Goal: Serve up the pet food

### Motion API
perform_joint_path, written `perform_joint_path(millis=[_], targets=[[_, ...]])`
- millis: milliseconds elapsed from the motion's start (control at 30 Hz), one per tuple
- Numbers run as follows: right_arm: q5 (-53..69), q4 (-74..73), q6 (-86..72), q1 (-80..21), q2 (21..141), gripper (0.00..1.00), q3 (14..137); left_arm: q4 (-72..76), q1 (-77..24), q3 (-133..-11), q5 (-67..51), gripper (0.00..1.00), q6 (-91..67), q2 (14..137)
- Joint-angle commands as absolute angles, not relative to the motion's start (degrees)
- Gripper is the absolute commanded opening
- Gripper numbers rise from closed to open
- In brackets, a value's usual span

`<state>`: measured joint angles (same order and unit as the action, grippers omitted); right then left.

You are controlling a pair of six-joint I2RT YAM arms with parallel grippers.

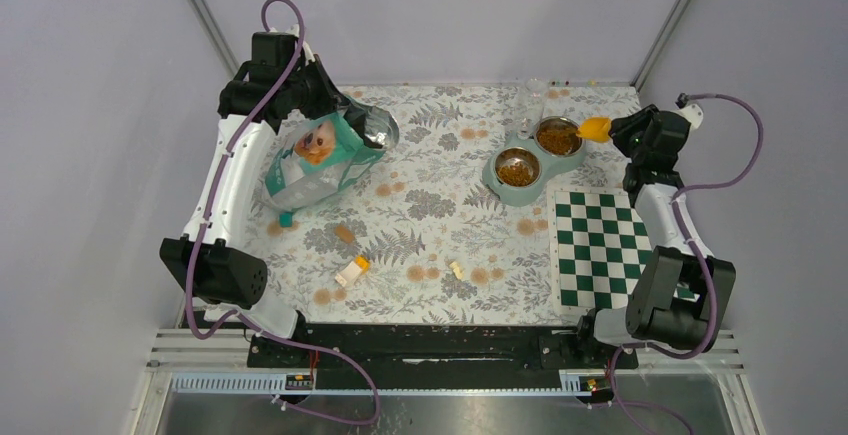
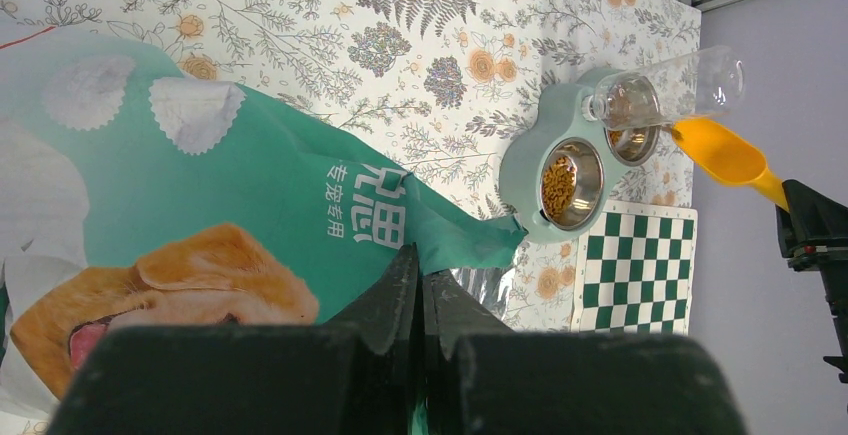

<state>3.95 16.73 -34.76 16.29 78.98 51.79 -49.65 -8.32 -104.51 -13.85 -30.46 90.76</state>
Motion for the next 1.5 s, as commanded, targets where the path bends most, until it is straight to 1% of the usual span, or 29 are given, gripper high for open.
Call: perform_joint_path(millis=[0,133,267,467,667,733,800,900,967,1100,1200,1300,1467], targets=[[-5.7,11.4,-24.9,13.0,78.5,0.00,57.3,-43.4,-7.7,-106.1,-13.6,0.00,-30.5,87.2],[-8.4,7.7,-23.1,11.8,77.2,0.00,59.1,-43.3,-7.7,-106.0,-13.5,0.00,-30.4,87.0],[-3.9,0.7,-24.5,11.8,75.0,0.00,62.0,-43.3,-7.6,-106.0,-13.3,0.00,-30.0,86.8],[12.7,-14.1,-30.3,11.8,69.9,0.00,62.5,-43.5,-7.3,-105.6,-12.2,0.00,-28.8,86.5],[31.1,-23.1,-31.5,11.8,61.4,0.00,57.3,-43.4,-7.2,-105.4,-11.9,0.00,-28.4,86.4],[39.4,-24.0,-32.9,11.7,59.5,0.00,54.4,-42.7,-7.1,-104.8,-12.3,0.00,-28.6,86.3],[43.4,-24.0,-33.3,10.2,56.7,0.00,50.5,-41.7,-7.2,-103.6,-12.6,0.00,-28.9,85.7],[45.1,-23.5,-32.4,7.5,52.9,0.00,43.5,-40.9,-7.2,-101.9,-12.8,0.00,-29.2,85.1],[47.0,-20.4,-34.1,5.4,51.4,0.00,38.7,-40.8,-7.2,-101.3,-13.0,0.00,-29.2,84.8],[44.2,-16.1,-34.5,-4.4,48.5,0.00,31.2,-40.3,-7.2,-100.3,-13.3,0.00,-29.4,84.2],[46.0,-14.2,-35.0,-6.9,49.2,0.00,26.5,-40.2,-7.2,-100.0,-13.6,0.00,-29.3,84.1],[46.8,-16.9,-32.9,-8.2,52.3,0.00,24.5,-39.9,-7.2,-99.8,-14.0,0.00,-29.4,84.1],[42.1,-20.9,-30.3,-8.8,54.5,0.01,23.8,-39.3,-7.2,-99.0,-14.7,0.00,-29.7,83.9]])
